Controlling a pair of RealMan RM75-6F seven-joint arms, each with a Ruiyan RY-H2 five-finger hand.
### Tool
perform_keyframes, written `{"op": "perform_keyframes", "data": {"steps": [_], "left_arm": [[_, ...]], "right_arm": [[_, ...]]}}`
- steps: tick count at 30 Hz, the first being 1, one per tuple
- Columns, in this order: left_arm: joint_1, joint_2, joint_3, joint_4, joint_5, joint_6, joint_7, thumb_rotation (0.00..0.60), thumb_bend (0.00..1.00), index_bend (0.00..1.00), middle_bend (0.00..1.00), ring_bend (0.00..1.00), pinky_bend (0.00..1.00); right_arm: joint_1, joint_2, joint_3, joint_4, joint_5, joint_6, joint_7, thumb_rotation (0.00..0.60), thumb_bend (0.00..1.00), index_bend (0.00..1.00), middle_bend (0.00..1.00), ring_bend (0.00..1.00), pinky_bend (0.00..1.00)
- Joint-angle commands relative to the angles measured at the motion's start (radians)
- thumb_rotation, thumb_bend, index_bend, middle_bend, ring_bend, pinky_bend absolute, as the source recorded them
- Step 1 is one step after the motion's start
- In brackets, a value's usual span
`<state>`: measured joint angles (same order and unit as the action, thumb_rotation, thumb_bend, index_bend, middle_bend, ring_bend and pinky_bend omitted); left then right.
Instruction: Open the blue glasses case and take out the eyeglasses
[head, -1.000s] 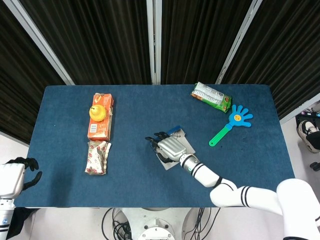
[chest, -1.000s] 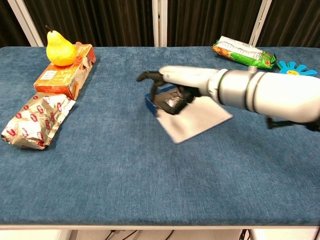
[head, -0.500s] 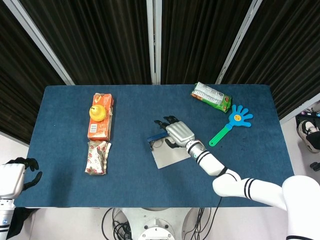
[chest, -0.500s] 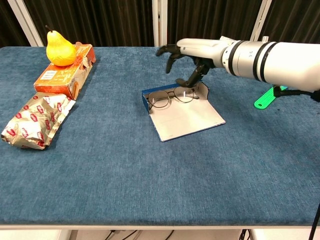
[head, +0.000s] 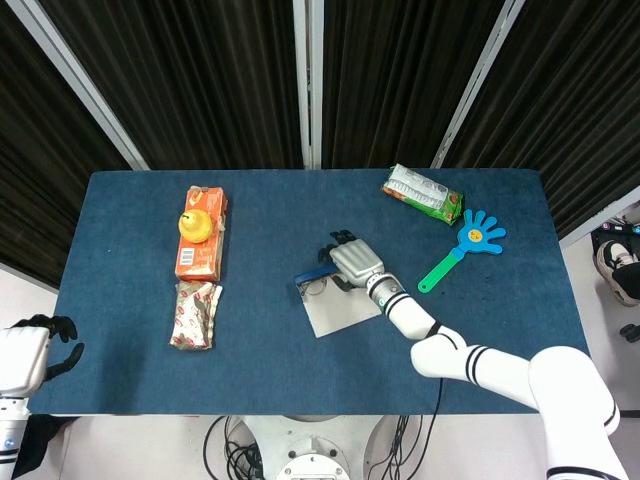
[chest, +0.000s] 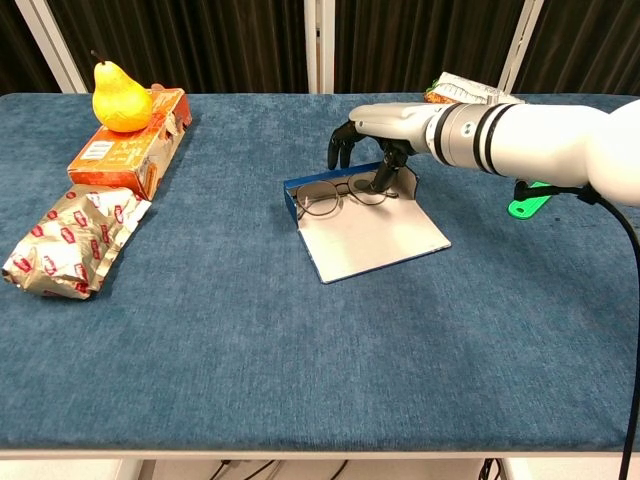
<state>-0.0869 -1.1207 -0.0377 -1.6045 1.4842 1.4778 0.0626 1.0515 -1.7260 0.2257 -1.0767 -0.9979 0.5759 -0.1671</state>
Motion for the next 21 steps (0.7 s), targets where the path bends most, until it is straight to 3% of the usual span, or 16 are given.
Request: {"op": "perform_keyframes", "data": {"steps": [1,10,21], "left_arm": [[0.000,0.000,0.000,0.000,0.000,0.000,0.000,0.600,0.28,0.57,0.58,0.46,0.54],[0.000,0.000,0.000,0.000,0.000,0.000,-0.001,0.600,0.28,0.57,0.58,0.46,0.53],[0.000,0.001,0.000,0.000,0.000,-0.001,-0.003,0.600,0.28,0.57,0.58,0.46,0.53]], "right_arm": [[0.003,-0.003,0.002,0.005,0.002,-0.001,0.003,0.600,0.38,0.34,0.29,0.00,0.00],[0.009,-0.011,0.003,0.015,0.005,-0.003,0.007,0.600,0.39,0.41,0.31,0.00,0.00],[0.015,-0.011,0.005,0.013,0.016,-0.001,0.005,0.600,0.46,0.43,0.32,0.00,0.00]]}}
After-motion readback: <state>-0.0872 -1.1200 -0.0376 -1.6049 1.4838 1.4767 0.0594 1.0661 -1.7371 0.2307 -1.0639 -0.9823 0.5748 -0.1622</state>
